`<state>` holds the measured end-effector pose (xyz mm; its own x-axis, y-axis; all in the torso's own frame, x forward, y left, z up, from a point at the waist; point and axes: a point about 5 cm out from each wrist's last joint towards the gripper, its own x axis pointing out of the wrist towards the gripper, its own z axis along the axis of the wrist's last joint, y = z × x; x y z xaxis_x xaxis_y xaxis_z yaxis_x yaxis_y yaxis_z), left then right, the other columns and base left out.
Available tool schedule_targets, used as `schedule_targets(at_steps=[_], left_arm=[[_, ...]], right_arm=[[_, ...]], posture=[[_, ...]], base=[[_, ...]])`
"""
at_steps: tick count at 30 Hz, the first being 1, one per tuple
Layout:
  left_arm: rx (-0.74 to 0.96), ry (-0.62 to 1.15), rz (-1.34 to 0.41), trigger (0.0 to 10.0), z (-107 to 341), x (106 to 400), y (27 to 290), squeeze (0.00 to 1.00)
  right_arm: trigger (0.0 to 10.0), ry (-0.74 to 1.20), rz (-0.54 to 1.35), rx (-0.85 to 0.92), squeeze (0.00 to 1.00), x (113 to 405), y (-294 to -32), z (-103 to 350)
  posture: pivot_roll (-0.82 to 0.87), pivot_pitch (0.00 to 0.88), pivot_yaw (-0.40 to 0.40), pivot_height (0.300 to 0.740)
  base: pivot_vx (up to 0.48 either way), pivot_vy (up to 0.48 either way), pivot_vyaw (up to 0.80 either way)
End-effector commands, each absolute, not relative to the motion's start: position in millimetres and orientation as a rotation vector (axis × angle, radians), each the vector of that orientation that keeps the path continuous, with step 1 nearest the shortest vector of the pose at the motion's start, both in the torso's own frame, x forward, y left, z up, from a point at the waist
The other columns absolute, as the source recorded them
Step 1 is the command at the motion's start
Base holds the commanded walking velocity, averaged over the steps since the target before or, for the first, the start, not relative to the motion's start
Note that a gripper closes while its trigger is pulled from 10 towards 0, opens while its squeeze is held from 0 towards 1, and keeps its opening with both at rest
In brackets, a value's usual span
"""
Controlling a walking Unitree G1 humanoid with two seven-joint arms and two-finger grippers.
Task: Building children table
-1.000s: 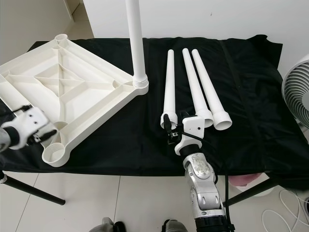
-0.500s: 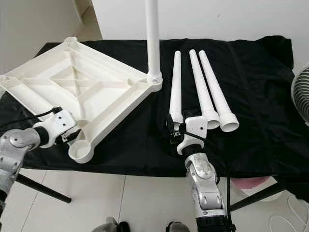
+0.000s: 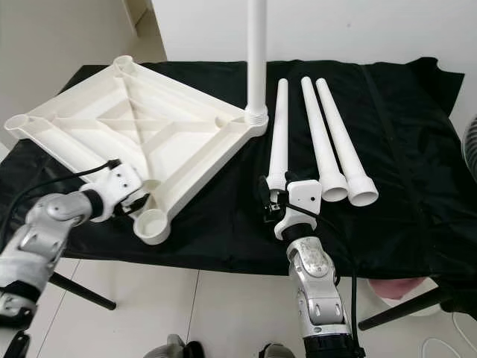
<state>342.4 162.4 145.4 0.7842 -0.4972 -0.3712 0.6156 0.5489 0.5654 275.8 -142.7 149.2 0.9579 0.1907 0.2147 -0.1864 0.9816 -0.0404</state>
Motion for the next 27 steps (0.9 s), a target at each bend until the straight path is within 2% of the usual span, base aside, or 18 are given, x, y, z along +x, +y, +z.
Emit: schedule_targets(at_steps=[1, 13, 16, 21, 22, 24, 25, 27], left_arm=[[0.696, 0.2, -0.674, 10.0, 131.1, 340.0, 149.3, 0.0], [0.804, 0.187, -0.705, 10.0, 138.4, 345.2, 163.7, 0.0], [0.834, 0.131, -0.801, 10.0, 154.0, 343.0, 174.5, 0.0], [0.848, 0.154, -0.86, 10.0, 157.4, 342.6, 182.4, 0.0], [0.848, 0.173, -0.868, 10.0, 157.5, 344.6, 186.0, 0.75], [0.849, 0.184, -0.873, 10.0, 157.6, 346.0, 188.4, 0.75], [0.849, 0.189, -0.871, 10.0, 158.5, 348.1, 190.3, 1.0], [0.877, 0.19, -0.861, 10.0, 159.1, 351.2, 192.5, 1.0]], right_arm=[[10.0, -0.215, 0.195, -0.019, 0.0, 274.6, -139.8, 147.4], [10.0, -0.217, 0.208, -0.023, 0.0, 276.2, -138.4, 148.0], [10.0, -0.216, 0.214, -0.03, 0.0, 277.9, -138.7, 148.0], [10.0, -0.216, 0.209, -0.029, 0.0, 280.0, -140.0, 148.0], [10.0, -0.218, 0.216, -0.028, 0.0, 280.1, -138.2, 148.4], [10.0, -0.219, 0.222, -0.027, 0.0, 280.1, -136.8, 148.6], [10.0, -0.22, 0.225, -0.027, 0.0, 280.3, -136.0, 148.7], [10.0, -0.22, 0.226, -0.027, 0.0, 280.7, -135.8, 148.5]], posture=[[-0.14, 0.124, 0.105, 0.74], [-0.13, 0.122, 0.097, 0.74], [-0.12, 0.12, 0.097, 0.74], [-0.12, 0.113, 0.094, 0.74], [-0.12, 0.113, 0.094, 0.74], [-0.12, 0.113, 0.094, 0.74], [-0.12, 0.109, 0.092, 0.74], [-0.12, 0.103, 0.093, 0.74]], base=[[0.0, 0.0, 0.0], [0.0, 0.0, 0.0], [0.0, 0.0, 0.0], [0.0, 0.0, 0.0], [0.0, 0.0, 0.0], [0.0, 0.0, 0.0], [0.0, 0.0, 0.0], [0.0, 0.0, 0.0]])
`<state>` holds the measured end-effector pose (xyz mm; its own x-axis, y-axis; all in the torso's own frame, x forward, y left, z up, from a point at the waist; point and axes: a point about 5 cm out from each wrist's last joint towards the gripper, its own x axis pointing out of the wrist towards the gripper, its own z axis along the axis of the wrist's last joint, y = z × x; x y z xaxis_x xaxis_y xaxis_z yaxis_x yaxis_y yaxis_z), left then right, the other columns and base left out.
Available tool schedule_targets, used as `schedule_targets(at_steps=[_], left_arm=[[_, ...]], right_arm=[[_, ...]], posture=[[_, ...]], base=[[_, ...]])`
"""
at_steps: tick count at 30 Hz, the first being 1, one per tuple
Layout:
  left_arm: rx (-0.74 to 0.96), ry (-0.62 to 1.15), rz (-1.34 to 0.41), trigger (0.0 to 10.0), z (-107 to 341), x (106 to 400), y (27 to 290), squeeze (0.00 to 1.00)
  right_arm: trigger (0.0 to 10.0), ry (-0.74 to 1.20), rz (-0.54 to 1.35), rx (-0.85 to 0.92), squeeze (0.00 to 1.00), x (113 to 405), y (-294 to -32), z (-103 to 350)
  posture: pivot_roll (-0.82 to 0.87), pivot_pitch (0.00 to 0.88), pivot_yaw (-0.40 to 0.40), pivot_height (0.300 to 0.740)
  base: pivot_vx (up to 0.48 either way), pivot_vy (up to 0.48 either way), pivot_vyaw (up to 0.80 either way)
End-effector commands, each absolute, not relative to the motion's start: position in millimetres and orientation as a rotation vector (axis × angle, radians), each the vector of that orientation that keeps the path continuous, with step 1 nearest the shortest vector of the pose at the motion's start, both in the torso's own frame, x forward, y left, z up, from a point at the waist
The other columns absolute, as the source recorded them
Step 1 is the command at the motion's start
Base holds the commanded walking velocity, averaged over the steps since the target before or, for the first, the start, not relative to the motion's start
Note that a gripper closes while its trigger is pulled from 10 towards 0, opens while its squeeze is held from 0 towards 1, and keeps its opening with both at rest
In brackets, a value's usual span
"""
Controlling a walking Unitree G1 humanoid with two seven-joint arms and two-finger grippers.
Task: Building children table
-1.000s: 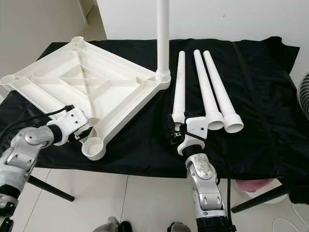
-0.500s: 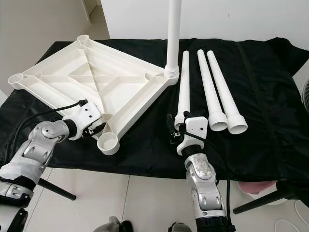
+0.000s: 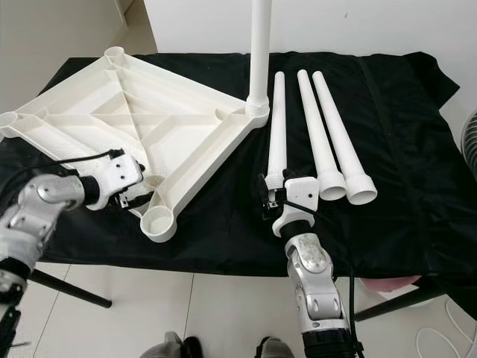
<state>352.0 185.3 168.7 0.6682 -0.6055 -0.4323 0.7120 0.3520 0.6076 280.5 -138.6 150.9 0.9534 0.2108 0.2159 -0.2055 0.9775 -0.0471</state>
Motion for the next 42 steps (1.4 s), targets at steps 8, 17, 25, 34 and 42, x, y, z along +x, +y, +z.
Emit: schedule_targets(at_steps=[8, 17, 25, 34, 42], left_arm=[[0.945, 0.287, -0.837, 10.0, 152.0, 359.9, 211.1, 0.0], [0.924, 0.419, -0.761, 10.0, 140.1, 360.0, 235.9, 0.0], [0.958, 0.513, -0.786, 10.0, 131.7, 355.5, 246.7, 0.0], [0.906, 0.542, -0.91, 9.4, 133.9, 355.4, 237.9, 0.0], [0.836, 0.548, -1.007, 0.0, 133.7, 354.1, 228.1, 0.0]], right_arm=[[10.0, -0.225, 0.225, -0.027, 0.0, 282.1, -135.7, 148.5], [10.0, -0.23, 0.217, -0.023, 0.0, 282.1, -134.4, 148.1], [10.0, -0.233, 0.209, -0.019, 0.0, 281.6, -134.0, 147.7], [10.0, -0.228, 0.199, -0.015, 0.0, 278.3, -134.4, 145.3], [10.0, -0.225, 0.193, -0.014, 0.0, 276.4, -135.4, 145.3]], posture=[[-0.13, 0.085, 0.102, 0.74], [-0.14, 0.075, 0.116, 0.74], [-0.14, 0.077, 0.131, 0.74], [-0.14, 0.093, 0.142, 0.74], [-0.14, 0.108, 0.148, 0.74]], base=[[0.0, 0.0, 0.0], [0.0, 0.0, 0.0], [0.0, 0.0, 0.0], [0.0, 0.0, 0.0], [0.0, 0.0, 0.0]])
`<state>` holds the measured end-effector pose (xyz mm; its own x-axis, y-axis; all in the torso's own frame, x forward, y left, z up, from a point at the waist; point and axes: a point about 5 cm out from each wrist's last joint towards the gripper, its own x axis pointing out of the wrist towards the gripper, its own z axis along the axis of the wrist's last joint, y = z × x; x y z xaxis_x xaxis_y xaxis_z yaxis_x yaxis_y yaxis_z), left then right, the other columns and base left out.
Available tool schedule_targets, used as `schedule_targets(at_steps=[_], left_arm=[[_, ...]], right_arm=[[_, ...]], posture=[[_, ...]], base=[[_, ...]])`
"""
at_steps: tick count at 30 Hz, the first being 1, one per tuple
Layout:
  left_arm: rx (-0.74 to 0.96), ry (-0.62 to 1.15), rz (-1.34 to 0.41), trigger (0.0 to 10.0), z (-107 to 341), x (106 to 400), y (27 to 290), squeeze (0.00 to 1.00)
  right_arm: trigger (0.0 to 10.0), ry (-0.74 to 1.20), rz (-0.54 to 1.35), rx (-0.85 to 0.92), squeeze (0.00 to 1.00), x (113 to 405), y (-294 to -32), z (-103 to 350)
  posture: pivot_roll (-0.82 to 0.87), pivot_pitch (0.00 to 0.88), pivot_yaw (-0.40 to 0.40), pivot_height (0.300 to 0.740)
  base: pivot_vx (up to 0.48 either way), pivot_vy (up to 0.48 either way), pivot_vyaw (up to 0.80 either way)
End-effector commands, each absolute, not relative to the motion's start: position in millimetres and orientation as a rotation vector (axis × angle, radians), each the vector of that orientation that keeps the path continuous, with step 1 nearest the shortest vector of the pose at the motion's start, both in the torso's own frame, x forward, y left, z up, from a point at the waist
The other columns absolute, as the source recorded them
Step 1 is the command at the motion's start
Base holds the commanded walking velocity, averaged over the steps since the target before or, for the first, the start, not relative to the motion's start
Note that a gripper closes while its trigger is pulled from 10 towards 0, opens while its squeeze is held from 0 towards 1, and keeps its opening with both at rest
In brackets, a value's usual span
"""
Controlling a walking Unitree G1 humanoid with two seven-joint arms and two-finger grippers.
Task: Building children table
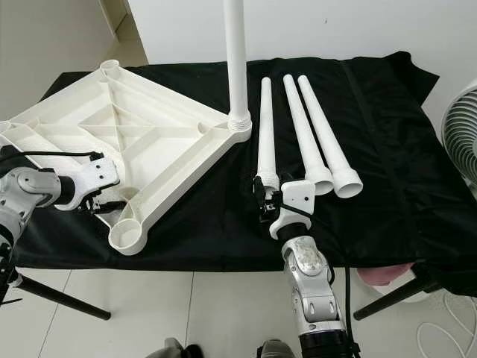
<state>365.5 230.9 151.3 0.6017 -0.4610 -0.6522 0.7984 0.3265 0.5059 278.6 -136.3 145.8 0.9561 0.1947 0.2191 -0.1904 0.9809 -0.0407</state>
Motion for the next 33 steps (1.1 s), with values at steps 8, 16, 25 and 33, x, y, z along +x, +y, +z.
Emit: schedule_targets(at_steps=[8, 16, 25, 33], left_arm=[[0.768, 0.528, -1.091, 0.0, 138.3, 355.1, 217.0, 0.0], [0.701, 0.508, -1.168, 0.0, 133.8, 354.0, 200.3, 0.0], [0.594, 0.453, -1.117, 0.0, 130.2, 357.1, 189.3, 0.0], [0.56, 0.43, -1.056, 0.0, 127.8, 359.6, 186.2, 0.0]], right_arm=[[10.0, -0.221, 0.193, -0.016, 0.0, 276.3, -135.6, 144.9], [10.0, -0.215, 0.193, -0.018, 0.0, 276.3, -136.4, 144.8], [10.0, -0.216, 0.187, -0.021, 0.0, 276.2, -138.6, 145.9], [10.0, -0.218, 0.191, -0.025, 0.0, 277.3, -138.9, 147.2]], posture=[[-0.14, 0.119, 0.15, 0.74], [-0.14, 0.14, 0.151, 0.74], [-0.15, 0.146, 0.144, 0.74], [-0.15, 0.142, 0.136, 0.74]], base=[[0.0, 0.0, 0.0], [0.0, 0.0, 0.0], [0.0, 0.0, 0.0], [0.0, 0.0, 0.0]])
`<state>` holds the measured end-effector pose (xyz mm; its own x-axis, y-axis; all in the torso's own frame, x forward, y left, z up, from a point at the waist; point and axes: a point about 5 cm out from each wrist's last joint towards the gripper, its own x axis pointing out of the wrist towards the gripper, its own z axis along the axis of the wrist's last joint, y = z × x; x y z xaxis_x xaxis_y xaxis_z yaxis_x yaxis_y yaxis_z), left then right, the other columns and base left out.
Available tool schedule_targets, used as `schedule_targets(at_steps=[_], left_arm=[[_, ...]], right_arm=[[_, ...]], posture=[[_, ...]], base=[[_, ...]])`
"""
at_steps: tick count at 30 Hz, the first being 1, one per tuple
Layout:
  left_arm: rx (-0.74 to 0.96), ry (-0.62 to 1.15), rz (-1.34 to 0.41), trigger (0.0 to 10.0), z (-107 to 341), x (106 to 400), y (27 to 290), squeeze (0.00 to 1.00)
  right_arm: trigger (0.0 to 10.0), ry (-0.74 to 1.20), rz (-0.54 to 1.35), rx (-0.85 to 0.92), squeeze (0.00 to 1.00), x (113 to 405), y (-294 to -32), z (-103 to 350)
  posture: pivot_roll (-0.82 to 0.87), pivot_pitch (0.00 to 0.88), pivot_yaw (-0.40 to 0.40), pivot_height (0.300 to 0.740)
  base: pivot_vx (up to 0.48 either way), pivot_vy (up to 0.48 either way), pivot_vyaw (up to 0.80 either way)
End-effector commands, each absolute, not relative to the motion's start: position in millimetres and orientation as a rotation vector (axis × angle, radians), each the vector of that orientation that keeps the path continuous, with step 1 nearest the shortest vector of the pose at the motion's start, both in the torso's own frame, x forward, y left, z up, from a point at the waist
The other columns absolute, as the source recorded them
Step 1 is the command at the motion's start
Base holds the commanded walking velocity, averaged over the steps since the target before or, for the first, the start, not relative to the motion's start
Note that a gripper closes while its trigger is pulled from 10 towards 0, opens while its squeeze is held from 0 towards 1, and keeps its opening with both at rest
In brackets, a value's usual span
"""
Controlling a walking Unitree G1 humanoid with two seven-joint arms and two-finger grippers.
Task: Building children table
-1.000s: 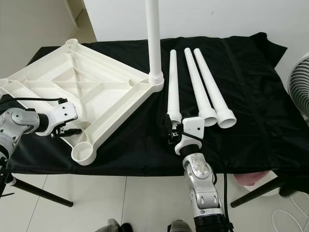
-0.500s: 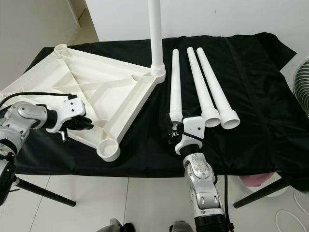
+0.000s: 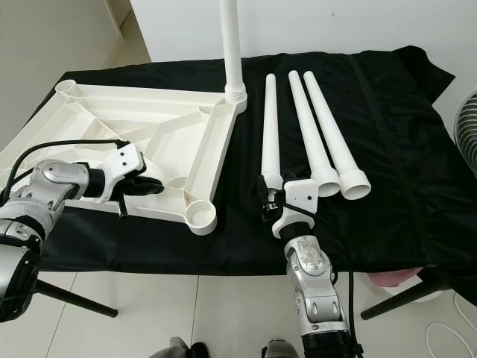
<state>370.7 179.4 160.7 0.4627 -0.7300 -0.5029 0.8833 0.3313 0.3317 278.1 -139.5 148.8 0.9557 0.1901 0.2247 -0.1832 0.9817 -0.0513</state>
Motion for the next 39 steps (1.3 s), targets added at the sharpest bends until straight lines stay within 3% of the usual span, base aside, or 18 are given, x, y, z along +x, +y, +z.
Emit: schedule_targets(at_steps=[1, 2, 3, 4, 5, 8, 9, 15, 16, 39], left_arm=[[0.559, 0.431, -1.053, 0.0, 127.4, 359.7, 185.9, 0.0], [0.559, 0.431, -1.053, 0.0, 127.4, 359.7, 185.9, 0.0], [0.558, 0.43, -1.049, 3.4, 126.7, 359.8, 185.2, 0.0], [0.558, 0.43, -1.049, 3.4, 126.7, 359.8, 185.2, 0.0], [0.563, 0.436, -1.075, 10.0, 124.9, 358.1, 183.4, 0.0], [0.557, 0.455, -1.085, 10.0, 123.2, 356.8, 184.2, 0.0], [0.549, 0.461, -1.09, 10.0, 123.6, 356.4, 185.7, 1.0], [0.6, 0.466, -1.1, 10.0, 124.3, 356.0, 187.9, 1.0], [0.61, 0.466, -1.094, 10.0, 124.6, 356.3, 188.7, 0.0], [0.681, 0.586, -0.732, 10.0, 128.6, 356.5, 251.1, 0.0]], right_arm=[[10.0, -0.219, 0.192, -0.026, 0.0, 277.6, -138.7, 147.5], [10.0, -0.219, 0.192, -0.026, 0.0, 277.6, -138.7, 147.5], [10.0, -0.219, 0.193, -0.027, 0.0, 277.8, -138.5, 147.7], [10.0, -0.219, 0.193, -0.027, 0.0, 277.8, -138.5, 147.7], [10.0, -0.219, 0.194, -0.028, 0.0, 278.1, -138.7, 148.0], [10.0, -0.219, 0.194, -0.029, 0.0, 278.2, -138.8, 148.1], [10.0, -0.219, 0.195, -0.03, 0.0, 278.1, -138.8, 148.1], [10.0, -0.218, 0.197, -0.03, 0.0, 278.0, -138.6, 147.6], [10.0, -0.219, 0.197, -0.029, 0.0, 278.0, -138.5, 147.6], [10.0, -0.219, 0.198, -0.026, 0.0, 276.7, -135.7, 145.8]], posture=[[-0.15, 0.142, 0.136, 0.74], [-0.15, 0.142, 0.136, 0.74], [-0.15, 0.142, 0.136, 0.74], [-0.15, 0.142, 0.136, 0.74], [-0.15, 0.142, 0.134, 0.74], [-0.15, 0.142, 0.134, 0.74], [-0.15, 0.142, 0.134, 0.74], [-0.15, 0.141, 0.134, 0.74], [-0.15, 0.141, 0.134, 0.74], [-0.15, 0.118, 0.135, 0.74]], base=[[0.0, 0.0, 0.0], [0.0, 0.0, 0.0], [0.0, 0.0, 0.0], [0.0, 0.0, 0.0], [0.0, 0.0, 0.0], [0.0, 0.0, 0.0], [0.0, 0.0, 0.0], [0.0, 0.0, 0.0], [0.0, 0.0, 0.0], [0.0, 0.0, 0.0]])
